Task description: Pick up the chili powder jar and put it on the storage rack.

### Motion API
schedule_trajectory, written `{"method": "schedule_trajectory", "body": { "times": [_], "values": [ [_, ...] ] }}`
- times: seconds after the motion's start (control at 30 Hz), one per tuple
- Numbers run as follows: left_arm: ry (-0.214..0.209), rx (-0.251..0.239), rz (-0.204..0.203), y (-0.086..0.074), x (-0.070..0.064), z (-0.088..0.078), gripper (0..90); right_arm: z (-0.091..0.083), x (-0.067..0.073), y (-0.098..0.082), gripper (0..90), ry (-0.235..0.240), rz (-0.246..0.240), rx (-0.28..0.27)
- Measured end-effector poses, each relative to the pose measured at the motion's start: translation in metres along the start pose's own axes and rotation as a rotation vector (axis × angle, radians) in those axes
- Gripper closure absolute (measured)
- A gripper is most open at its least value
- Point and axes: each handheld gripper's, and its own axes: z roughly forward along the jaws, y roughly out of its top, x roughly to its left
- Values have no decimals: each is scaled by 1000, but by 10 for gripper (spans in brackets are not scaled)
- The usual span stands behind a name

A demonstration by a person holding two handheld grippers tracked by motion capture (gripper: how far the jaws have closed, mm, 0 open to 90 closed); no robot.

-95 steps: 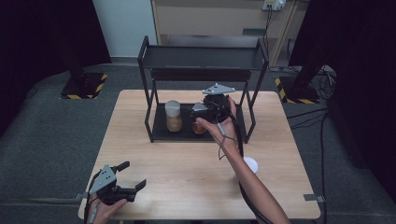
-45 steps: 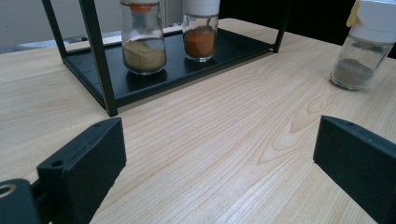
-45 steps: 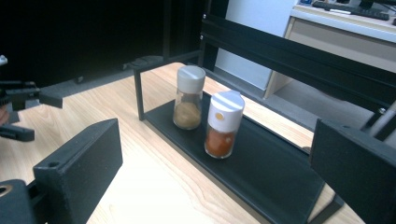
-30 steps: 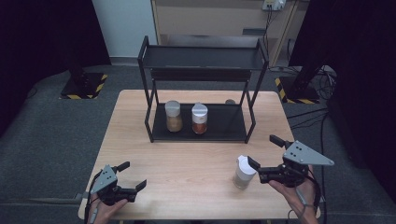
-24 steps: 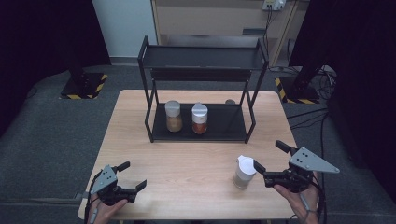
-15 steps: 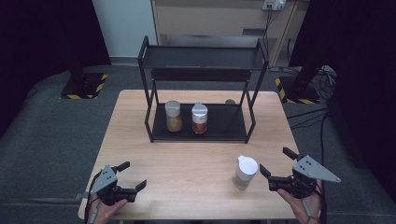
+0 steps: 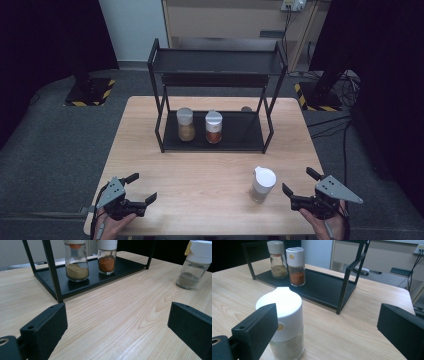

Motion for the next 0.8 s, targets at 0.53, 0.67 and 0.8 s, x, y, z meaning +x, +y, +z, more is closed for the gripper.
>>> {"method": "schedule_trajectory", "body": {
  "times": [0.53,0.67,0.8],
  "values": [
    [4,-8,-5,-1,0,-1,16,2,-2,-17,38,-14,18,19],
    [-3,-14,1,-1,0,-1,17,2,-4,-19,39,-2,17,17],
    [-7,-13,6,0,0,-1,17,3,-5,-19,38,9,16,21]
  ]
}}
